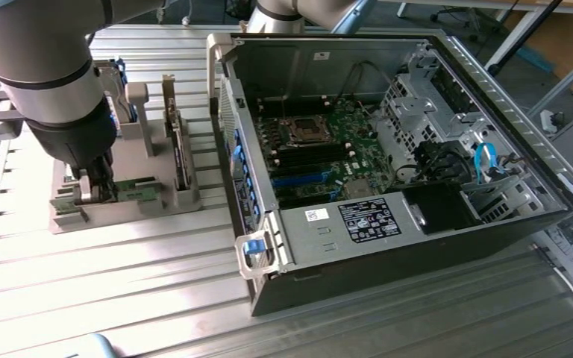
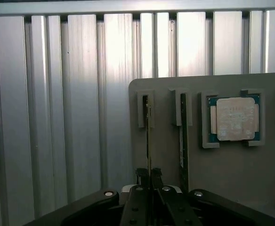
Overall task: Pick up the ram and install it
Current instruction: 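Pick up the ram and move it above insertion slot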
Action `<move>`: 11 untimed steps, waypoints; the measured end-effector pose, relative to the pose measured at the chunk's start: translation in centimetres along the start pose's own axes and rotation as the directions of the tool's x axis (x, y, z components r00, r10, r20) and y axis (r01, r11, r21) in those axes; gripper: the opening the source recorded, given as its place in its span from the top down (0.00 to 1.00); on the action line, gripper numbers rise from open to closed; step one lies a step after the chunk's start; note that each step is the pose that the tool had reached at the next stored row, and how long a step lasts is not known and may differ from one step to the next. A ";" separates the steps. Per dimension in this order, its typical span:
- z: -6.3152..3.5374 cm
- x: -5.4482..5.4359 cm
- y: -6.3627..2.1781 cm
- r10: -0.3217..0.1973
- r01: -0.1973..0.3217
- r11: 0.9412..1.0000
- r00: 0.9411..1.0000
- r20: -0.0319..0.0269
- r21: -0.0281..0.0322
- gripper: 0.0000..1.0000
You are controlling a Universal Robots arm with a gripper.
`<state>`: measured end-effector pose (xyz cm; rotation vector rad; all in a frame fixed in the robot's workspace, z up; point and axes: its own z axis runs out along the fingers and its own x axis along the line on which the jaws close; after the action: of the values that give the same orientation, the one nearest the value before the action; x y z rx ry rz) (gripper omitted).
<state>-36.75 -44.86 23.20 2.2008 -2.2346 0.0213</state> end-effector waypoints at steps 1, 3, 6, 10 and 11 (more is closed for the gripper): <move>-0.16 0.0 0.00 0.000 0.000 1.000 1.000 0.000 0.000 0.87; -0.38 0.0 0.00 0.000 0.000 1.000 1.000 0.000 0.000 0.87; -0.74 0.0 0.00 0.000 0.000 1.000 1.000 0.000 0.000 0.87; -1.13 0.0 -0.01 0.000 0.000 1.000 1.000 0.000 0.000 0.87; -1.24 0.0 -0.01 0.000 0.000 1.000 1.000 0.000 0.000 0.87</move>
<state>-36.75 -44.86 24.45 2.2008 -2.2346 0.0213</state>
